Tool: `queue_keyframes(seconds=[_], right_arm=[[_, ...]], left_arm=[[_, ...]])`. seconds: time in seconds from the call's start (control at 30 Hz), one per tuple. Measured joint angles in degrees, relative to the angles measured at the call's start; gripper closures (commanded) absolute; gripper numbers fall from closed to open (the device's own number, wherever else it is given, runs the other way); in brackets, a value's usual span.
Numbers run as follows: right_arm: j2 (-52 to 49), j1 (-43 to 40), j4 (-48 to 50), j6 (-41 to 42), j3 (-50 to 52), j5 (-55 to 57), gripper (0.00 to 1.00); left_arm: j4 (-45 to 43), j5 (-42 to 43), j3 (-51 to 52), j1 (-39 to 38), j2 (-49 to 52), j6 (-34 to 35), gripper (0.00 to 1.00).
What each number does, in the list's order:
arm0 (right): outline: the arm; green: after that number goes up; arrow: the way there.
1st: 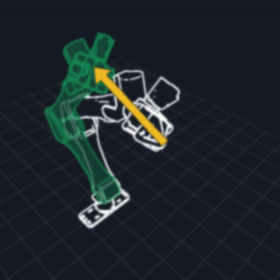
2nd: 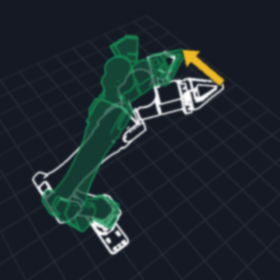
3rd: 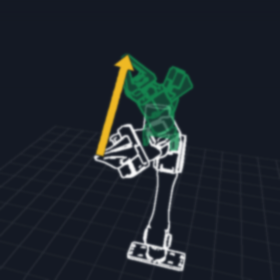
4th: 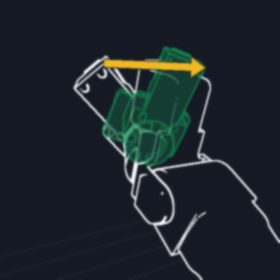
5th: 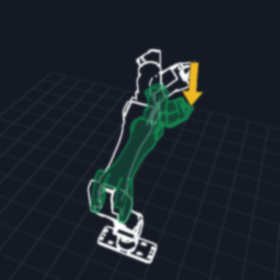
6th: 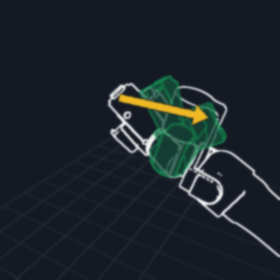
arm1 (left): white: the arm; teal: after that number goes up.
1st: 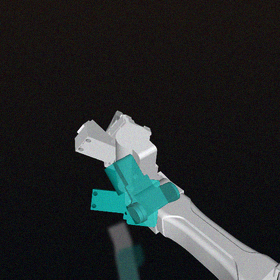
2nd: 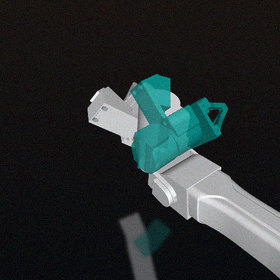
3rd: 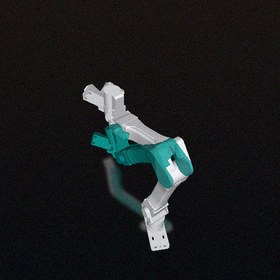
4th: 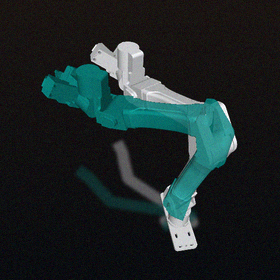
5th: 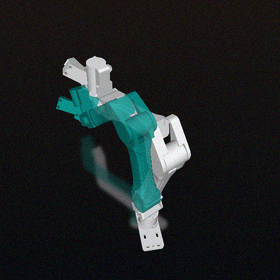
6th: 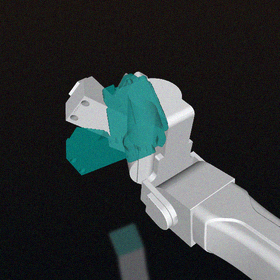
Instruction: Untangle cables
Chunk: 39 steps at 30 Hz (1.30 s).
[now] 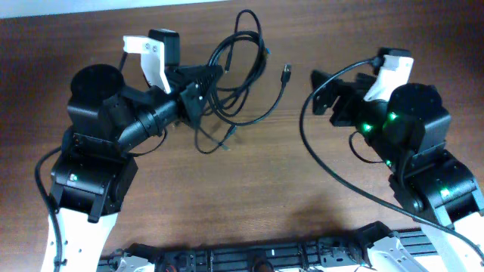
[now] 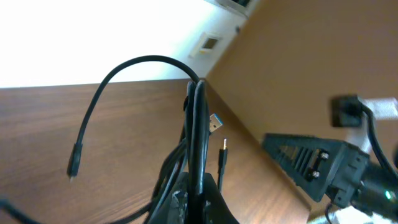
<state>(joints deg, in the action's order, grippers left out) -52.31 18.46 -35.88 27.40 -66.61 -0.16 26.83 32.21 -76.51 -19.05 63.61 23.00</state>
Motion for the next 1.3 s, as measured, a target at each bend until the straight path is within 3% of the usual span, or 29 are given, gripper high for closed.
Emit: queue_keyframes(seconds=[0.13, 0.23, 0.37, 0.5, 0.7, 0.73, 0.77, 0.9, 1.3], right_arm=[[-1.9, 0.0, 2.4, -0.7, 0.0, -10.6, 0.04], [-4.2, 0.0, 3.7, -1.9, 0.0, -16.6, 0.45], [-6.6, 0.0, 4.1, -3.6, 0.0, -23.0, 0.47], [-8.1, 0.0, 4.0, -4.0, 0.0, -25.9, 0.33], [-8.2, 0.0, 5.9, -4.1, 0.0, -27.0, 0.32], [-8.2, 0.0, 6.4, -4.1, 0.0, -27.0, 0.27], [-8.2, 0.0, 6.7, -4.1, 0.0, -27.0, 0.14], [-8.2, 0.0, 8.7, -4.1, 0.0, -27.2, 0.01], [-8.2, 0.0, 11.8, -4.2, 0.0, -26.9, 0.01]], left_arm=[[0.0, 4.5, 0.0, 0.0, 0.0, -4.6, 0.95], [0.0, 7.1, 0.0, 0.0, 0.0, -6.5, 0.94], [0.4, 9.3, 0.0, 0.0, 0.0, -8.7, 0.94], [0.4, 10.1, 0.0, 0.0, 0.0, -9.8, 0.94], [2.2, 10.4, 0.0, 0.0, 0.0, -10.1, 0.96], [2.8, 10.4, 0.0, 0.0, 0.0, -10.2, 0.96], [3.0, 10.5, 0.0, 0.0, 0.0, -10.2, 0.96], [4.2, 10.5, 0.0, 0.0, 0.0, -10.2, 0.96], [6.3, 12.3, 0.0, 0.0, 0.4, -11.3, 0.92]])
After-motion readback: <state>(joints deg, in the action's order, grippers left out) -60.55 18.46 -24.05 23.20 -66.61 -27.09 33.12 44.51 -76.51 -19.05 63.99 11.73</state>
